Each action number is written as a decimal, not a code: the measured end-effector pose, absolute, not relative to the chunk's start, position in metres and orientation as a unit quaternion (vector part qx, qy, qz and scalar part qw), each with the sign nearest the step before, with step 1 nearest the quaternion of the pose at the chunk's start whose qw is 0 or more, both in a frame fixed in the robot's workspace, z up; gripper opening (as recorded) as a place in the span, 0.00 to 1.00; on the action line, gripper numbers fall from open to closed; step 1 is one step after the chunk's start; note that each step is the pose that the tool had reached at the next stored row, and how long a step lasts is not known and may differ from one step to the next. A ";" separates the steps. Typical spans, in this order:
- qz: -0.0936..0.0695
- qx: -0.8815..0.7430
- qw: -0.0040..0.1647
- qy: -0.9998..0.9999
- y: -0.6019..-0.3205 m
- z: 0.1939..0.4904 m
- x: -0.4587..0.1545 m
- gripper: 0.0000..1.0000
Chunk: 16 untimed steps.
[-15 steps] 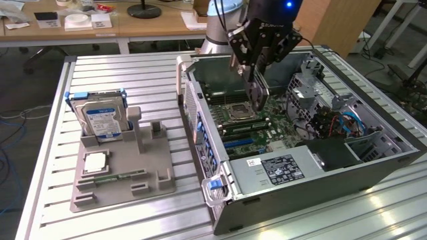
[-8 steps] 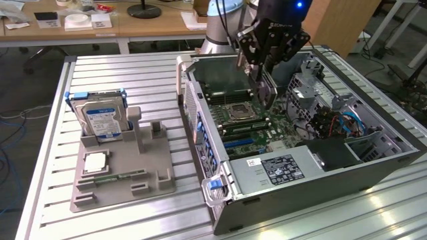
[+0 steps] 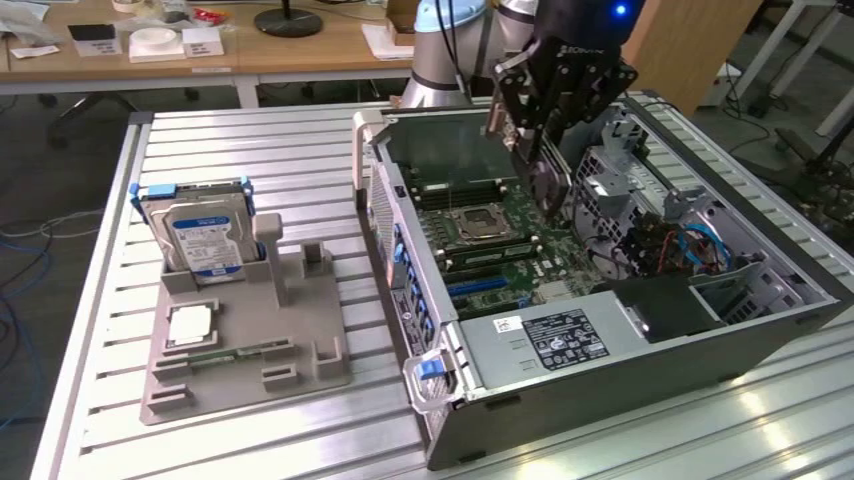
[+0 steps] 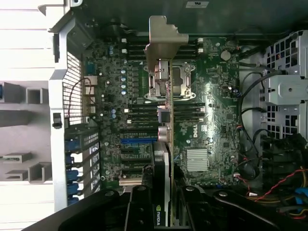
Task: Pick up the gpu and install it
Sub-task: 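Pick up the gpu and move the gpu toward the slot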
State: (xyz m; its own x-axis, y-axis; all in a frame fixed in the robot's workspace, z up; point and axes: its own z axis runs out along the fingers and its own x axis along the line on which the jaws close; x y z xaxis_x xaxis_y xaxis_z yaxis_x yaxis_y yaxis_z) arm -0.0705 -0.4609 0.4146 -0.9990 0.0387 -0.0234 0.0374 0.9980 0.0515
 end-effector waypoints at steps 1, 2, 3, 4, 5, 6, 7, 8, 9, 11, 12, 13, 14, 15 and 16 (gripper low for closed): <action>0.026 0.019 0.012 0.999 -0.461 0.415 -0.069 0.27; 0.026 0.019 0.012 0.999 -0.461 0.415 -0.067 0.27; 0.026 0.019 0.012 0.999 -0.461 0.415 -0.065 0.27; 0.026 0.019 0.012 0.999 -0.461 0.415 -0.063 0.27; 0.026 0.019 0.012 0.999 -0.461 0.415 -0.061 0.27; 0.026 0.019 0.012 0.999 -0.461 0.415 -0.059 0.27; 0.026 0.019 0.012 0.999 -0.461 0.415 -0.057 0.27; 0.026 0.019 0.012 0.999 -0.461 0.415 -0.055 0.27; 0.026 0.019 0.012 0.999 -0.461 0.415 -0.054 0.27; 0.026 0.019 0.012 0.999 -0.461 0.415 -0.053 0.27; 0.026 0.019 0.012 0.999 -0.461 0.415 -0.053 0.27; 0.026 0.019 0.012 0.999 -0.461 0.415 -0.053 0.27; 0.026 0.019 0.012 0.999 -0.461 0.415 -0.053 0.27; 0.026 0.019 0.012 0.999 -0.461 0.415 -0.053 0.27; 0.026 0.019 0.012 0.999 -0.461 0.415 -0.053 0.27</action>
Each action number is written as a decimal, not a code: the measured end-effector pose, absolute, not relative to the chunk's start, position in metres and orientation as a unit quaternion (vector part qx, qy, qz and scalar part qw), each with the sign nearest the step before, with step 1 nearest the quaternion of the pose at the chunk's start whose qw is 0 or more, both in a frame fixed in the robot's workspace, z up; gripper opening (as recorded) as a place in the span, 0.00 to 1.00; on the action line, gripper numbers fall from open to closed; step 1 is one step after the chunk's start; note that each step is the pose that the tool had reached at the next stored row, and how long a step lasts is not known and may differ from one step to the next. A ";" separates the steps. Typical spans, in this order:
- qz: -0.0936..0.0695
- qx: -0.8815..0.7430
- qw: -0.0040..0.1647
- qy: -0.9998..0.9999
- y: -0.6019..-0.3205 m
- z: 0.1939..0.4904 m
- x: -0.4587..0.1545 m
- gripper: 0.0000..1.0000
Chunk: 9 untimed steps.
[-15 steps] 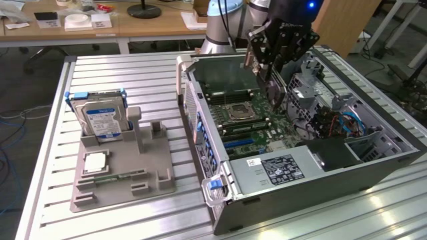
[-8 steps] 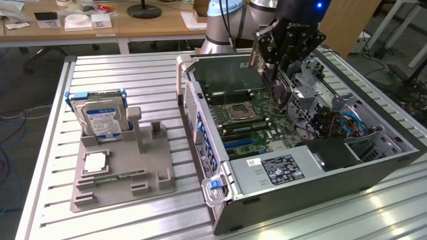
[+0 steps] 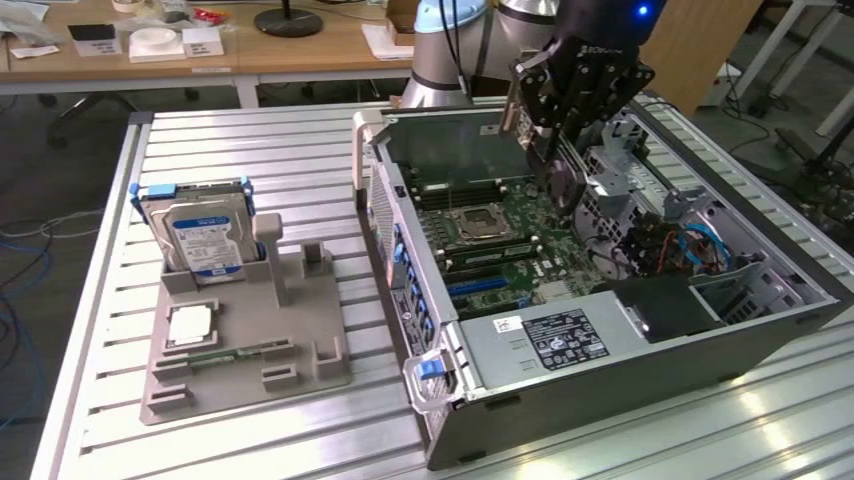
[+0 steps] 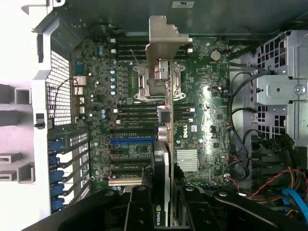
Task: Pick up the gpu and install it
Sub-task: 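Pick up the gpu and move the gpu toward the slot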
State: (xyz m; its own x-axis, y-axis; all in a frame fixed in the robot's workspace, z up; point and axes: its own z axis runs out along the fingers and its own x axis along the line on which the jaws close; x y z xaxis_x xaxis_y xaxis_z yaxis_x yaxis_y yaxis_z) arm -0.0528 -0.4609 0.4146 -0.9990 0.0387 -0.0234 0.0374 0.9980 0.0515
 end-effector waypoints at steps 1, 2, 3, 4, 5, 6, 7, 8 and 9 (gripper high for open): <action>0.026 0.019 0.012 0.999 -0.461 0.415 -0.052 0.27; 0.026 0.019 0.012 0.999 -0.461 0.415 -0.051 0.27; 0.026 0.019 0.012 0.999 -0.461 0.415 -0.049 0.27; 0.026 0.019 0.012 0.999 -0.461 0.415 -0.046 0.27; 0.026 0.019 0.012 0.999 -0.461 0.415 -0.042 0.27; 0.026 0.019 0.012 0.999 -0.461 0.415 -0.039 0.27; 0.026 0.019 0.012 0.999 -0.461 0.415 -0.036 0.27; 0.026 0.019 0.012 0.999 -0.461 0.415 -0.032 0.27; 0.026 0.019 0.012 0.999 -0.461 0.414 -0.028 0.27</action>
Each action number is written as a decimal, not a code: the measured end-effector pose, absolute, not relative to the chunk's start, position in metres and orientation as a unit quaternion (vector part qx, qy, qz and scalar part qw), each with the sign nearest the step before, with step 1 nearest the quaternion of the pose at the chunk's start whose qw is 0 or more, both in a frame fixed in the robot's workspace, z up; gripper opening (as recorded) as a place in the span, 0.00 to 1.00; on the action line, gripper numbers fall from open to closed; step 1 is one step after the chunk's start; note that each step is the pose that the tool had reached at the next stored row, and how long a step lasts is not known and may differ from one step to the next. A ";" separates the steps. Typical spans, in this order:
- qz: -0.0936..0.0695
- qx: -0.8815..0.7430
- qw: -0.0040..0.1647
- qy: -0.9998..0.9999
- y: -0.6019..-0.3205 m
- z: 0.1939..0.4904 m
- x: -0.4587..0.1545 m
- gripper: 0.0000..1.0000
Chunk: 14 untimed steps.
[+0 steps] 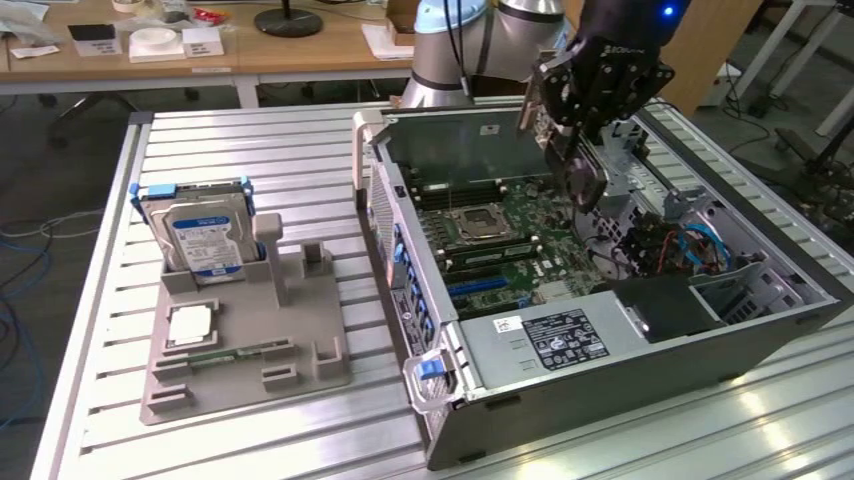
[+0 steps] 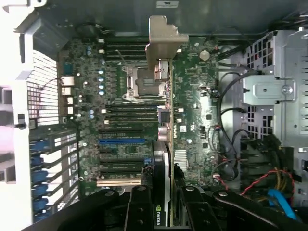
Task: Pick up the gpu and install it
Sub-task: 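Pick up the gpu and move the gpu toward the slot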
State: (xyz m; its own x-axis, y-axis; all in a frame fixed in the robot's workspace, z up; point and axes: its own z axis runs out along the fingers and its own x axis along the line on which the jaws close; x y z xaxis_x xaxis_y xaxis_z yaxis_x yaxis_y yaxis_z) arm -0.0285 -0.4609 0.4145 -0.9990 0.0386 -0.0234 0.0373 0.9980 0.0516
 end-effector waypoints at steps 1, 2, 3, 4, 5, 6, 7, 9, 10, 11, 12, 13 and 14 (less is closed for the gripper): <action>0.026 0.019 0.012 0.999 -0.461 0.414 -0.024 0.27; 0.026 0.019 0.012 0.999 -0.461 0.414 -0.020 0.27; 0.026 0.019 0.012 0.999 -0.461 0.414 -0.017 0.27; 0.026 0.019 0.012 0.999 -0.461 0.414 -0.013 0.27; 0.026 0.019 0.012 0.999 -0.461 0.414 -0.009 0.27; 0.026 0.019 0.012 0.999 -0.461 0.414 -0.005 0.27; 0.026 0.019 0.012 0.999 -0.461 0.414 0.000 0.27; 0.026 0.019 0.012 0.999 -0.461 0.414 0.008 0.27; 0.026 0.019 0.012 0.999 -0.461 0.414 0.011 0.27; 0.026 0.019 0.012 0.999 -0.461 0.414 0.015 0.27; 0.026 0.019 0.012 0.999 -0.461 0.414 0.019 0.27; 0.026 0.019 0.012 0.999 -0.461 0.414 0.022 0.27; 0.026 0.019 0.012 0.999 -0.461 0.414 0.026 0.27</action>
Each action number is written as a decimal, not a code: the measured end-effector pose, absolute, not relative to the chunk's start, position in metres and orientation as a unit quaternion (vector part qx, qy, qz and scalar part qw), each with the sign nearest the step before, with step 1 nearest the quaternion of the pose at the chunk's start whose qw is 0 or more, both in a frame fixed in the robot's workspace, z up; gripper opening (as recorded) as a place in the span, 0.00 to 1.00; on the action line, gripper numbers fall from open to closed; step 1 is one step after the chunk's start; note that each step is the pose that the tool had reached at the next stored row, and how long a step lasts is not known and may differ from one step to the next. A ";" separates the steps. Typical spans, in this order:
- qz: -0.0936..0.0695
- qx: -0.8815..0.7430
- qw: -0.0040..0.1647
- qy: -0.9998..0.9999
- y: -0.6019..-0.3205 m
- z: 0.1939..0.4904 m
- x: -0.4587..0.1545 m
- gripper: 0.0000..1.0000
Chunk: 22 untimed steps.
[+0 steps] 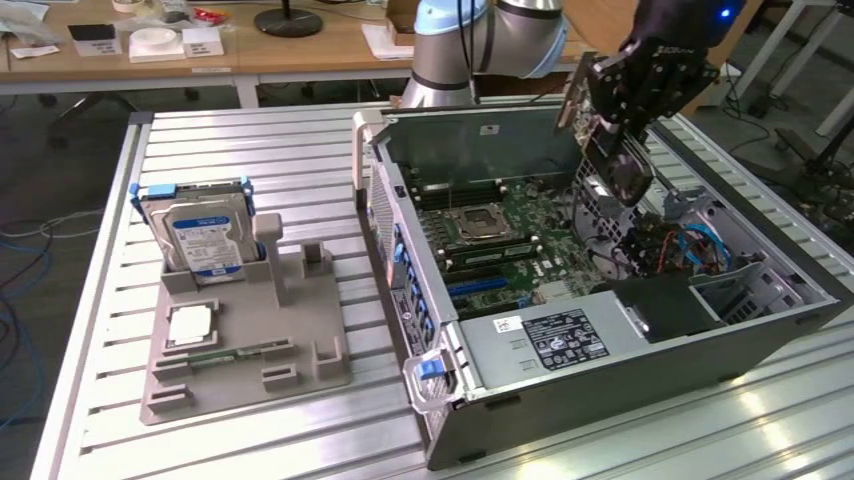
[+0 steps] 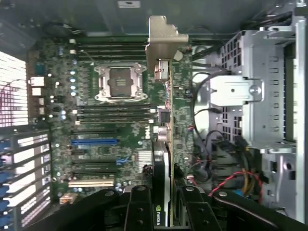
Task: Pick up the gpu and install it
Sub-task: 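Pick up the gpu and move the gpu toward the slot, then insert the gpu into the slot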
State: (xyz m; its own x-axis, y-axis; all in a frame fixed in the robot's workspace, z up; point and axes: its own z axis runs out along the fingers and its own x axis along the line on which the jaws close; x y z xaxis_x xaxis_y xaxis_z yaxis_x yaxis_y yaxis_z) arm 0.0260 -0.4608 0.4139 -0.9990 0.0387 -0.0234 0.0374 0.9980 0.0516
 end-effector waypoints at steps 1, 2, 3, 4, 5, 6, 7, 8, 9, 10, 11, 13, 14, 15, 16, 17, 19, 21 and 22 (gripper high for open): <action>0.026 0.019 0.012 0.999 -0.461 0.414 0.030 0.27; 0.026 0.019 0.012 0.999 -0.461 0.414 0.033 0.27; 0.026 0.019 0.012 0.999 -0.461 0.414 0.036 0.27; 0.026 0.019 0.012 0.999 -0.461 0.414 0.040 0.27; 0.026 0.019 0.012 0.999 -0.461 0.414 0.043 0.27; 0.026 0.019 0.012 0.999 -0.461 0.414 0.046 0.27; 0.026 0.019 0.012 0.999 -0.461 0.414 0.049 0.27; 0.026 0.019 0.012 0.999 -0.461 0.414 0.052 0.27; 0.026 0.019 0.012 0.999 -0.461 0.414 0.054 0.27; 0.026 0.019 0.012 0.999 -0.461 0.414 0.056 0.27; 0.026 0.019 0.012 0.999 -0.461 0.414 0.058 0.27; 0.026 0.019 0.012 0.999 -0.461 0.414 0.062 0.27; 0.026 0.019 0.012 0.999 -0.461 0.414 0.064 0.27; 0.026 0.019 0.012 0.999 -0.461 0.414 0.066 0.27; 0.026 0.019 0.012 0.999 -0.461 0.413 0.067 0.27; 0.026 0.019 0.012 0.999 -0.461 0.413 0.068 0.27; 0.026 0.019 0.012 0.999 -0.461 0.413 0.068 0.27; 0.026 0.019 0.012 0.999 -0.461 0.413 0.068 0.27; 0.026 0.019 0.012 0.999 -0.461 0.413 0.068 0.27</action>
State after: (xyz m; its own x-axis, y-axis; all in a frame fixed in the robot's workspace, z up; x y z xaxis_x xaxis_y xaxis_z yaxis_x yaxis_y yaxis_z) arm 0.0682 -0.4609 0.4135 -0.9990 0.0387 -0.0234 0.0374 0.9980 0.0515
